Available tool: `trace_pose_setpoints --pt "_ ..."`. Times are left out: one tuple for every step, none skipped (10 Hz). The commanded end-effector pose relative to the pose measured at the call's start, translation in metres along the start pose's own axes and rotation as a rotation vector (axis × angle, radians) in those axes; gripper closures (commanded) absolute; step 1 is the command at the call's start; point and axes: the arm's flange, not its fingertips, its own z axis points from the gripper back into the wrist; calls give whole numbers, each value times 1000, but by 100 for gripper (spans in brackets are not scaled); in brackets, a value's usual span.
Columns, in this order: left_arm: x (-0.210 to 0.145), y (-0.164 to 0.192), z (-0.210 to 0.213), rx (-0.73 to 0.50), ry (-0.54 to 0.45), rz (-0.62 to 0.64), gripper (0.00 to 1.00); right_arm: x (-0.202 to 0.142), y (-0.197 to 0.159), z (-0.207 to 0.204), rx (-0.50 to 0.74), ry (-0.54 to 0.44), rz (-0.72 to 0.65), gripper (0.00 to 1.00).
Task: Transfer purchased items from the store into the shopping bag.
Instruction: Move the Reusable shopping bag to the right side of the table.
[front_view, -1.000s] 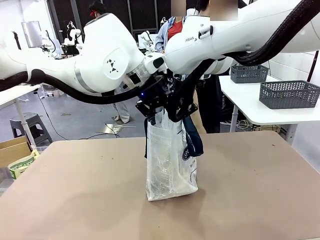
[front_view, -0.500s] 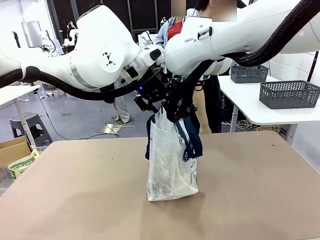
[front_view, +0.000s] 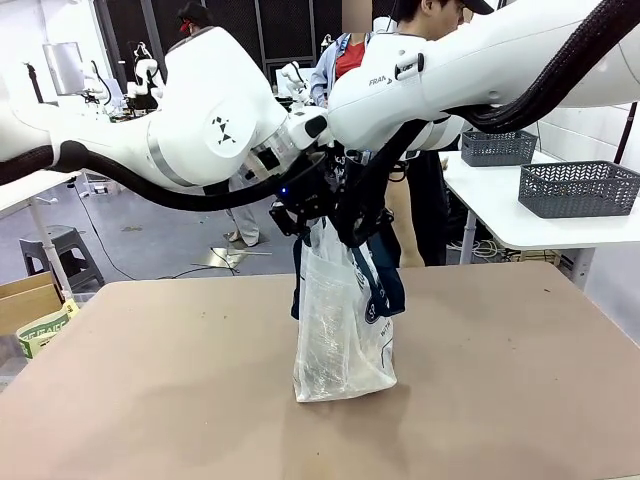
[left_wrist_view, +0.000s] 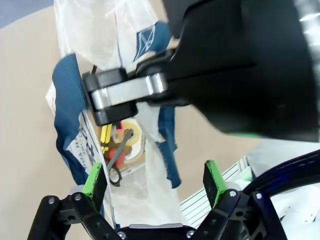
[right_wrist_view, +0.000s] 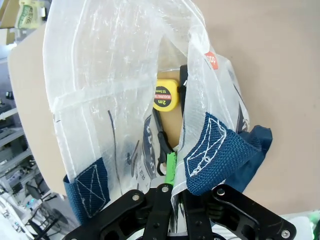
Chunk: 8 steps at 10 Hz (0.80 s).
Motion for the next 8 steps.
trace_pose_setpoints --pt "-2 -3 -7 46 51 -16 0 2 3 -4 -3 -14 -18 100" --pt "-4 -2 -9 65 73 -12 0 2 3 -4 -3 -13 -20 100" --pt "-4 2 -12 84 64 -16 7 2 2 -4 -2 -14 -19 100" --pt "-6 2 -10 84 62 1 27 2 2 -4 -3 -12 -20 100" --pt "-7 3 -10 86 60 7 47 2 2 -4 -4 -11 -21 100" --pt "-7 3 -10 83 59 7 66 2 2 -4 -6 -12 -22 100" --pt "-7 4 -9 84 56 9 86 2 2 -4 -6 -12 -20 100" --pt "-7 5 -7 82 51 12 100 2 2 -4 -4 -11 -20 100"
